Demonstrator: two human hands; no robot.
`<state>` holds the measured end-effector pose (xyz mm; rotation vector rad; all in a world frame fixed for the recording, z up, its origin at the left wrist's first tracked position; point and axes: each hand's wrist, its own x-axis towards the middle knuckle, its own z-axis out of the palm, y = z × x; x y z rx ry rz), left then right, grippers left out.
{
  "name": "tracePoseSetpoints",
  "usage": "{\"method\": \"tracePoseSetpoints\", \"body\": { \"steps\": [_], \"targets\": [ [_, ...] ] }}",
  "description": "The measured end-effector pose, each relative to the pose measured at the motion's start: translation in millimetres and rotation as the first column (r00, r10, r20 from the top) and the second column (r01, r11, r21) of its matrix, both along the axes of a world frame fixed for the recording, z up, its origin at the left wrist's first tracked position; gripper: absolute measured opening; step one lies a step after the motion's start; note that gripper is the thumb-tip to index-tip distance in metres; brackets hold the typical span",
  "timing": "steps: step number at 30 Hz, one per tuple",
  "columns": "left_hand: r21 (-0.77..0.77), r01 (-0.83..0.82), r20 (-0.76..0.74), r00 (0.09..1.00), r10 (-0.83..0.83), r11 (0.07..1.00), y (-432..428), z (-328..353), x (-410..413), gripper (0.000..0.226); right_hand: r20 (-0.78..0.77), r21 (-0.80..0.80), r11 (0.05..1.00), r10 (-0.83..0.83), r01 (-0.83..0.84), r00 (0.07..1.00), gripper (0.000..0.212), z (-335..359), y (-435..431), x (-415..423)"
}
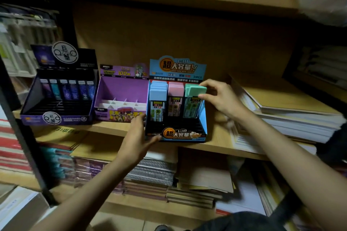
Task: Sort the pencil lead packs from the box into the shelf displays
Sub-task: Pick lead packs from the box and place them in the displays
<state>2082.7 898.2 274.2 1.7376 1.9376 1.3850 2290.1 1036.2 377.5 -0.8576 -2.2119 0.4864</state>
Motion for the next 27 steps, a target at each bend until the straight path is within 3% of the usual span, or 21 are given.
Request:
{"method": "tracePoseSetpoints", "body": {
  "steps": [6,14,18,21,27],
  "targets": [
    [-0.011,0.022,0.043,0.999,-0.021,1.0,-0.4,-2.7,-2.9,0.075,0.042,-0.02,0.994,0.105,-0.104,0.994,0.021,6.0,9.2,2.0],
    [-0.016,0.029,0.07,0.997,-0.028,0.999,0.7,-2.9,-3.6,0.075,0.072,-0.02,0.999,0.046,-0.045,0.996,0.03,-4.2,15.2,1.3],
    [-0.037,0.036,0.085,0.996,-0.033,0.999,-0.1,-0.5,-3.5,0.074,0.235,0.35,0.936,-0.118,0.03,0.965,0.031,-18.6,15.1,-6.3],
    [-0.092,0.059,0.087,0.995,-0.051,0.994,-3.2,4.7,-5.5,0.072,0.254,0.489,0.869,-0.222,0.073,0.941,0.033,-22.9,12.5,-7.9],
    [-0.184,0.052,-0.013,0.998,-0.055,0.981,-39.8,15.6,-22.6,0.055,0.306,0.521,0.839,-0.357,0.159,0.883,0.031,-4.3,-2.2,-13.0]
  ]
}}
